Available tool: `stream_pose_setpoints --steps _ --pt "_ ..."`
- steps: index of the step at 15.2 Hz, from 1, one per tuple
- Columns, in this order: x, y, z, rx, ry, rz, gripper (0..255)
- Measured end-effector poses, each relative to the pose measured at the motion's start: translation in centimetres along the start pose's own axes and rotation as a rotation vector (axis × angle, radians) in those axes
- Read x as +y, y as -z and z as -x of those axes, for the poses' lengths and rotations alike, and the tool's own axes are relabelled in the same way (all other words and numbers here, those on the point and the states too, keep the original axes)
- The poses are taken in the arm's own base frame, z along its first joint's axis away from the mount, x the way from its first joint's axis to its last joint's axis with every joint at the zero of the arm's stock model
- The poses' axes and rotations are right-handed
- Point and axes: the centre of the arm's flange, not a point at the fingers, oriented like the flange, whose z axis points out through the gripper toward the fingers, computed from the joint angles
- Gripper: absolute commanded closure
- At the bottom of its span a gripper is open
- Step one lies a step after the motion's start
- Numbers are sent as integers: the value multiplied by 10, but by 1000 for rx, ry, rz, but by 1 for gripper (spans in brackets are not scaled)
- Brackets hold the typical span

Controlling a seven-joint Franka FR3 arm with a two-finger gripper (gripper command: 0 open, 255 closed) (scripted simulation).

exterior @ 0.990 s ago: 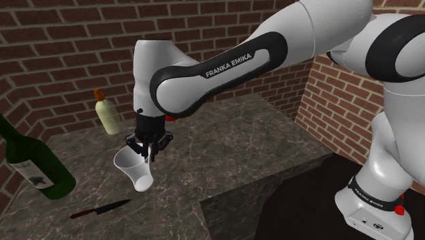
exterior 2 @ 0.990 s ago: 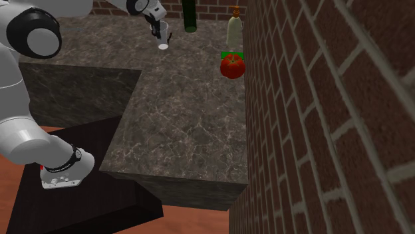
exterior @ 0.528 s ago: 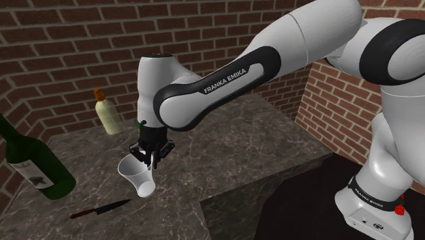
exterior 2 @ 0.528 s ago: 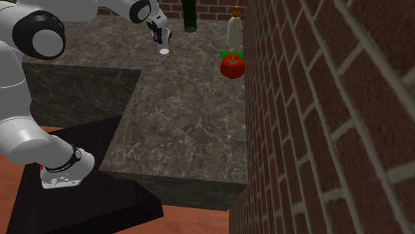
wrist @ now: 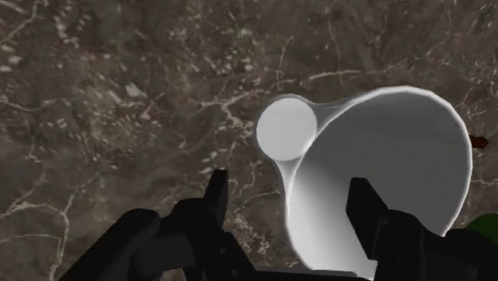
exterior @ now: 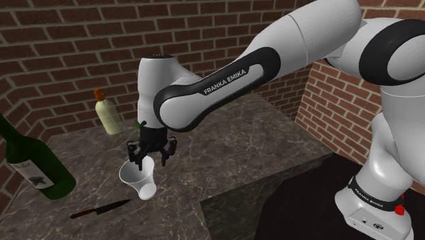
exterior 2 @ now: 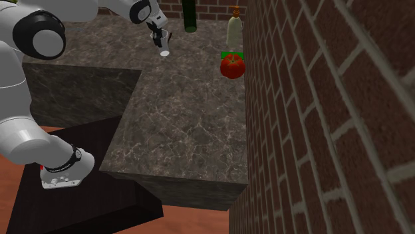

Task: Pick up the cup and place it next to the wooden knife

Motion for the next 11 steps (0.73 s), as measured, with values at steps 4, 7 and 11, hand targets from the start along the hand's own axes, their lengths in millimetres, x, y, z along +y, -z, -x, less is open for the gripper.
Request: stream_pose_setpoints --steps 4,7,11 --pt "0 0 0 0 0 0 0" --pt "0 27 0 0 0 -1 0" --pt "0 48 -1 1 0 -1 0"
